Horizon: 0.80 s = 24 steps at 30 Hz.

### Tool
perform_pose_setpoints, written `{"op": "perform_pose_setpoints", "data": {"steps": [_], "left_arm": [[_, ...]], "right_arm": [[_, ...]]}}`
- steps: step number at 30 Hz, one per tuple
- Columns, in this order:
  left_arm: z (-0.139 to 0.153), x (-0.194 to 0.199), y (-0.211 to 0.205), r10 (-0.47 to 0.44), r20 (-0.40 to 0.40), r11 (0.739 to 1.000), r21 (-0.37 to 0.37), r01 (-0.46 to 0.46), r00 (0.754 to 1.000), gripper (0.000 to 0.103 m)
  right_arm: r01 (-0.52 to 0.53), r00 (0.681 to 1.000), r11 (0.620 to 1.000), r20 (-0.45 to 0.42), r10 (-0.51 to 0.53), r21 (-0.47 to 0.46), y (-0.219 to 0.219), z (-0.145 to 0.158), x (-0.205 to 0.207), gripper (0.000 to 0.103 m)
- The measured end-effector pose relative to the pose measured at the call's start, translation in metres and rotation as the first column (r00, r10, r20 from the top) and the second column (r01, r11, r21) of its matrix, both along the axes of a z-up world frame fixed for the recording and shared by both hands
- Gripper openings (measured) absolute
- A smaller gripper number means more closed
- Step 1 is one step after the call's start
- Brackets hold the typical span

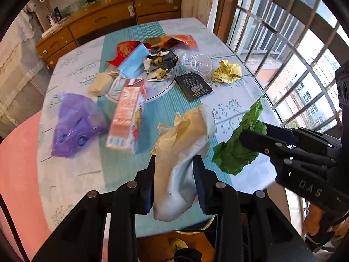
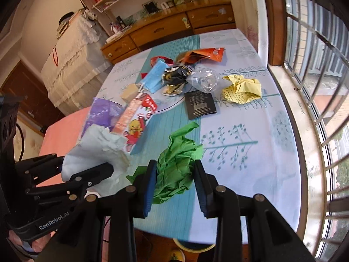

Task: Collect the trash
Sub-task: 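Carry the tissue and green paper over the bin and open both tools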

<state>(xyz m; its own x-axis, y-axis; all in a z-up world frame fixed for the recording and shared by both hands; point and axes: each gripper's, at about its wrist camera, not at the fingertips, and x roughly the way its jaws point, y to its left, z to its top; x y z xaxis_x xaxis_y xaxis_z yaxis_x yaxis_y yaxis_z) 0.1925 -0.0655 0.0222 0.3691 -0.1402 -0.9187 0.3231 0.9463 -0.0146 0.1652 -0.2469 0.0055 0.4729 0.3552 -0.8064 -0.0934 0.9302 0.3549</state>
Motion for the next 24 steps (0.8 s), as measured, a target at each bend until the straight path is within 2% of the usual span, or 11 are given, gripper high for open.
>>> {"op": "perform_pose_setpoints", "data": {"steps": [6, 11, 14, 20, 24], "left_arm": [[0.029, -0.060, 0.054, -0.012, 0.070, 0.999, -0.043, 0.015, 0.997, 0.030], [0.034, -0.102, 0.083, -0.045, 0.089, 0.997, -0.057, 0.050, 0.995, 0.030], [0.034, -0.124, 0.093, -0.074, 0.088, 0.996, -0.046, 0.078, 0.993, 0.030], [0.020, -0.160, 0.098, -0.115, 0.069, 0.992, -0.035, 0.118, 0.991, 0.030], [-0.009, -0.171, 0.097, -0.092, -0.008, 0.993, -0.070, 0.091, 0.996, 0.030]], "right_arm": [[0.067, 0.997, 0.998, 0.040, -0.067, -0.007, 0.031, 0.029, -0.066, 0.034], [0.099, 0.992, 0.995, 0.080, -0.096, -0.035, 0.058, 0.041, -0.113, 0.034], [0.113, 0.992, 0.993, 0.068, -0.110, -0.037, 0.070, 0.040, -0.133, 0.034], [0.104, 0.995, 0.991, 0.003, -0.104, -0.083, 0.085, 0.025, -0.159, 0.034], [0.109, 0.991, 0.989, -0.066, -0.116, -0.097, 0.084, 0.000, -0.174, 0.034]]}}
